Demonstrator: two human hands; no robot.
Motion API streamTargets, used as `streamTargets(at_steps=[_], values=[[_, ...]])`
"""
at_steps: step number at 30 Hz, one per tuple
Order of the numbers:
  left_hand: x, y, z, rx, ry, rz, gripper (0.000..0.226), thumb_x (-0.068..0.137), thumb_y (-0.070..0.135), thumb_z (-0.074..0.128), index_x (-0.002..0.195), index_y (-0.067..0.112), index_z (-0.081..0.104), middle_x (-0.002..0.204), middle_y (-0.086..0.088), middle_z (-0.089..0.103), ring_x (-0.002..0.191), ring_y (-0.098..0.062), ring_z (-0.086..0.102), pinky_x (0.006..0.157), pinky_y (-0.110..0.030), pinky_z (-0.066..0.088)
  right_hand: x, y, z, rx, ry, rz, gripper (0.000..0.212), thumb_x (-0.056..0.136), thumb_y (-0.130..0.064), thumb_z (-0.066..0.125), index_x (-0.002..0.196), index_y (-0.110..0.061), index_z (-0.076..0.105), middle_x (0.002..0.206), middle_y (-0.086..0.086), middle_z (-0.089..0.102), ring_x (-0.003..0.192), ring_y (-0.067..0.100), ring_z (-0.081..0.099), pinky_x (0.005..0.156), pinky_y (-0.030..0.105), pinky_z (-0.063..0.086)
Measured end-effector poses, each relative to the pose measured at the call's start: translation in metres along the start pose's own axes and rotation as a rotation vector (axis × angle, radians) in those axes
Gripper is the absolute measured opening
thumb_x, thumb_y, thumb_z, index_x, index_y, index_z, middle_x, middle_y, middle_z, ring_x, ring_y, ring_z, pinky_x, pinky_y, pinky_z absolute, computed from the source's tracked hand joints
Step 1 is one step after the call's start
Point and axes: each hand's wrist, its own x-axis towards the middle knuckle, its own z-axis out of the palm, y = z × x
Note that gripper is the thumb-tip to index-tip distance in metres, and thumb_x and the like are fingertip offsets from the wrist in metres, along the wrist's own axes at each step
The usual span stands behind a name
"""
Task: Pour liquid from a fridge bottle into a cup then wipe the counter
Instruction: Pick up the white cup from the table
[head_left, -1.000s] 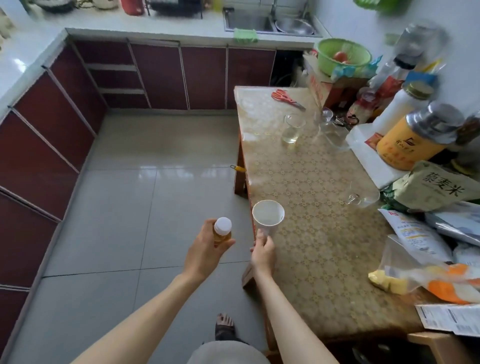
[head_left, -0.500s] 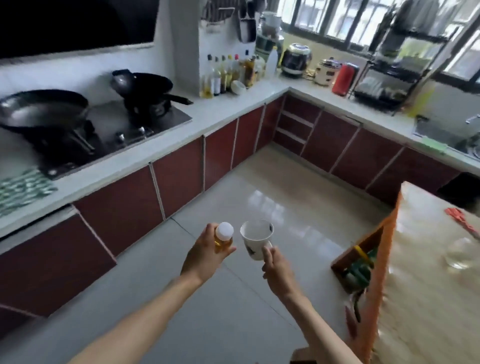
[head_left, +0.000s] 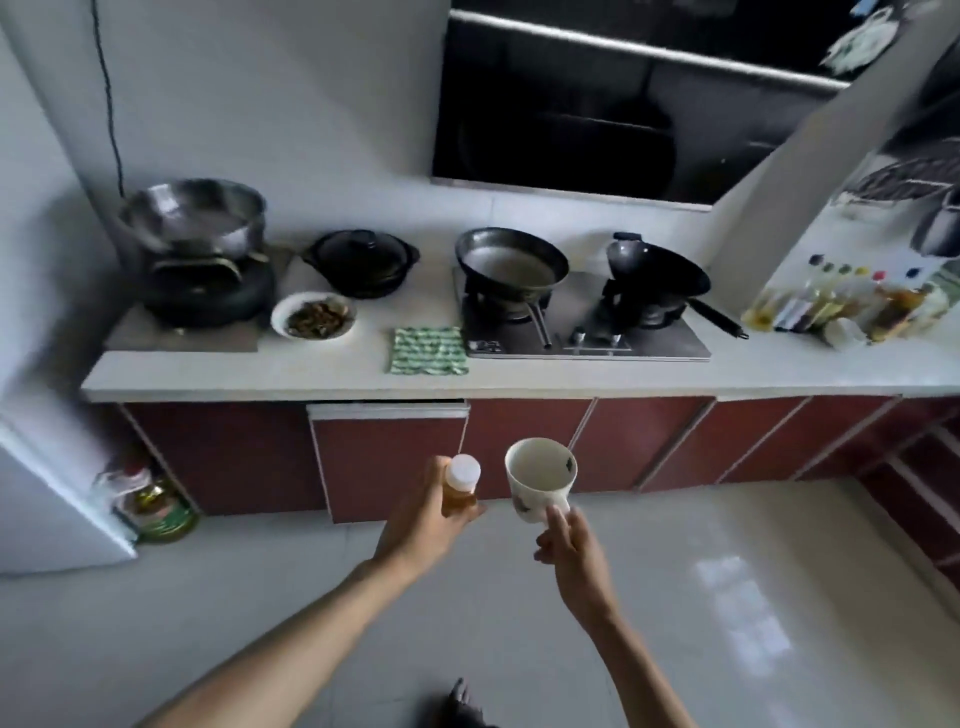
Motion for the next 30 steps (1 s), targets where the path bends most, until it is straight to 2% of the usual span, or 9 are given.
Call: streamTargets(at_steps=[3, 7, 12, 16, 20, 23, 25, 27, 30], values=[[0.015, -0.029, -0.039, 0.010, 0.109, -0.064, 0.055, 0.075, 0.059, 0.075, 0.113, 0.032, 0.045, 0.105, 0.009, 0.060, 0.092, -0.014, 0.067, 0.080, -0.040, 0.057, 0.035, -0.023, 0.044, 0.034, -0.111, -0.045, 0.037, 0.103, -0.040, 0.051, 0.092, -0.006, 0.056, 0.073, 0.005, 0.059, 0.063, 0.015, 0.060, 0.065, 0.034, 0.054], [0.038, -0.063, -0.088, 0.089, 0.272, -0.131, 0.056, 0.076, 0.054, 0.078, 0.114, 0.024, 0.050, 0.103, 0.007, 0.061, 0.089, -0.013, 0.065, 0.080, -0.039, 0.056, 0.087, -0.048, 0.107, 0.003, -0.248, -0.117, 0.062, 0.095, -0.061, 0.045, 0.091, 0.001, 0.052, 0.070, 0.004, 0.060, 0.063, 0.016, 0.058, 0.065, 0.041, 0.052], [0.072, -0.090, -0.138, 0.204, 0.420, -0.218, 0.053, 0.077, 0.042, 0.083, 0.112, 0.016, 0.053, 0.097, 0.013, 0.055, 0.087, -0.009, 0.060, 0.077, -0.031, 0.053, 0.151, -0.085, 0.180, -0.057, -0.409, -0.161, 0.049, 0.104, -0.048, 0.044, 0.088, -0.003, 0.053, 0.065, 0.001, 0.062, 0.063, 0.018, 0.056, 0.066, 0.039, 0.046], [0.097, -0.106, -0.161, 0.209, 0.446, -0.261, 0.054, 0.078, 0.042, 0.082, 0.116, 0.018, 0.050, 0.100, 0.012, 0.055, 0.089, -0.002, 0.057, 0.075, -0.008, 0.045, 0.189, -0.108, 0.221, -0.047, -0.513, -0.167, 0.047, 0.104, -0.049, 0.044, 0.085, -0.008, 0.057, 0.065, -0.002, 0.063, 0.063, 0.018, 0.057, 0.069, 0.042, 0.047], [0.116, -0.123, -0.171, 0.163, 0.448, -0.289, 0.052, 0.079, 0.040, 0.082, 0.114, 0.025, 0.046, 0.102, 0.013, 0.055, 0.094, 0.004, 0.057, 0.076, -0.006, 0.045, 0.211, -0.121, 0.248, 0.029, -0.564, -0.131, 0.042, 0.102, -0.050, 0.046, 0.084, -0.014, 0.058, 0.068, 0.001, 0.061, 0.068, 0.019, 0.058, 0.076, 0.051, 0.052], [0.140, -0.138, -0.177, 0.137, 0.456, -0.315, 0.054, 0.078, 0.034, 0.084, 0.116, 0.019, 0.049, 0.101, 0.011, 0.057, 0.096, 0.009, 0.058, 0.075, -0.006, 0.045, 0.232, -0.129, 0.264, 0.085, -0.574, -0.079, 0.065, 0.086, -0.069, 0.048, 0.093, -0.004, 0.058, 0.071, 0.005, 0.059, 0.069, 0.019, 0.056, 0.073, 0.044, 0.049], [0.159, -0.150, -0.180, 0.124, 0.451, -0.335, 0.055, 0.078, 0.031, 0.085, 0.118, 0.016, 0.050, 0.100, 0.016, 0.056, 0.094, 0.012, 0.057, 0.073, -0.003, 0.043, 0.249, -0.130, 0.274, 0.115, -0.566, -0.067, 0.077, 0.077, -0.073, 0.048, 0.097, 0.001, 0.057, 0.072, 0.007, 0.059, 0.069, 0.019, 0.056, 0.071, 0.039, 0.046], [0.176, -0.160, -0.184, 0.132, 0.424, -0.336, 0.053, 0.079, 0.034, 0.083, 0.115, 0.022, 0.046, 0.100, 0.018, 0.055, 0.091, 0.010, 0.058, 0.071, -0.003, 0.043, 0.262, -0.132, 0.283, 0.117, -0.545, -0.060, 0.070, 0.081, -0.069, 0.049, 0.097, -0.001, 0.058, 0.074, 0.008, 0.059, 0.068, 0.019, 0.056, 0.069, 0.036, 0.046], [0.208, -0.186, -0.192, 0.088, 0.350, -0.327, 0.053, 0.080, 0.039, 0.081, 0.113, 0.025, 0.042, 0.104, 0.011, 0.060, 0.091, 0.008, 0.059, 0.072, -0.004, 0.044, 0.285, -0.132, 0.300, 0.097, -0.487, -0.030, 0.049, 0.095, -0.054, 0.052, 0.094, -0.005, 0.058, 0.078, 0.009, 0.060, 0.070, 0.020, 0.059, 0.065, 0.031, 0.049]])
